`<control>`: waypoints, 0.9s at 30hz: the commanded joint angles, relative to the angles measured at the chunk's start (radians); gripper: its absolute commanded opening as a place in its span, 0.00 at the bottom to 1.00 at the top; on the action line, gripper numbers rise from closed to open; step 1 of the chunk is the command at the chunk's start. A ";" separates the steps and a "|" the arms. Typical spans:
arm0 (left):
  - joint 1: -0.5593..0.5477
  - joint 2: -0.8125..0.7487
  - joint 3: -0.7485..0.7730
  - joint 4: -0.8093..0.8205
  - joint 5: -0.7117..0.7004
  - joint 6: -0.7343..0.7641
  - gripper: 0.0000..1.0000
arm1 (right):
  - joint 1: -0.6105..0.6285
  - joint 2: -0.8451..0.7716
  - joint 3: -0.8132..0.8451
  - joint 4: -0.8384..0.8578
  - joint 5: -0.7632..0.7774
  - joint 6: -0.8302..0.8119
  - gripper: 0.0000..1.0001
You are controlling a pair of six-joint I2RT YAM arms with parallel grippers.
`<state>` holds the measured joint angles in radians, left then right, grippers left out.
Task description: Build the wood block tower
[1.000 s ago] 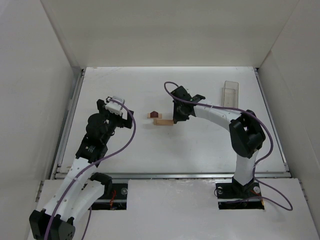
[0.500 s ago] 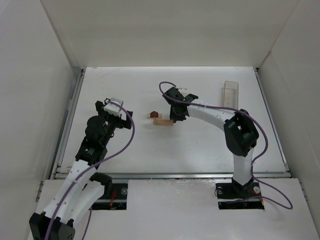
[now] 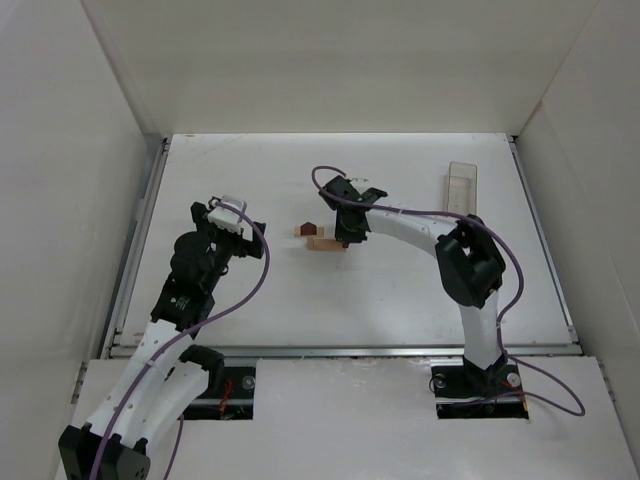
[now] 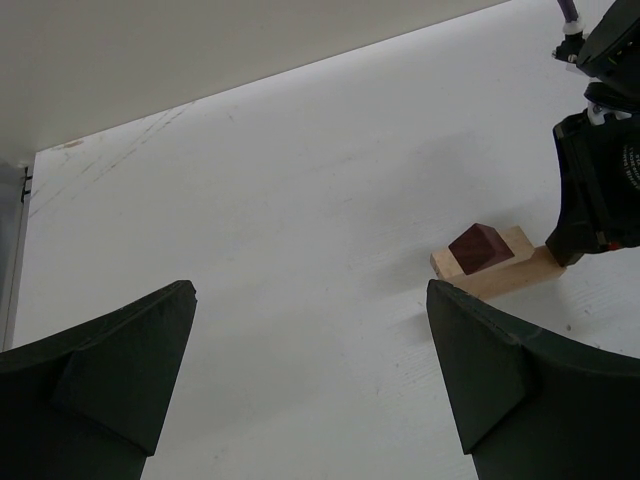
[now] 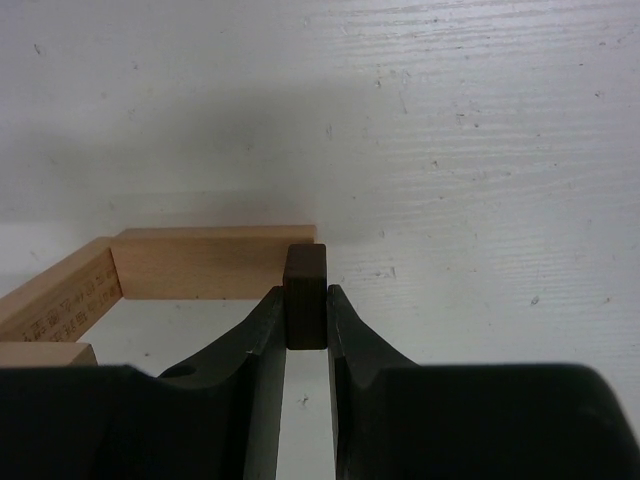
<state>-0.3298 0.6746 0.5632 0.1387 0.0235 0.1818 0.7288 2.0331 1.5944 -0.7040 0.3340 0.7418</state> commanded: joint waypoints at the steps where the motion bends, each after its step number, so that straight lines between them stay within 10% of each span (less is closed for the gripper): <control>1: 0.000 -0.017 -0.005 0.058 -0.008 -0.013 1.00 | 0.012 0.010 0.052 -0.006 0.007 0.008 0.00; 27: 0.000 -0.017 -0.014 0.058 -0.008 -0.004 1.00 | 0.040 0.012 0.082 -0.028 0.027 0.016 0.00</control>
<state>-0.3298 0.6746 0.5499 0.1413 0.0219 0.1818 0.7609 2.0430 1.6482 -0.7204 0.3370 0.7414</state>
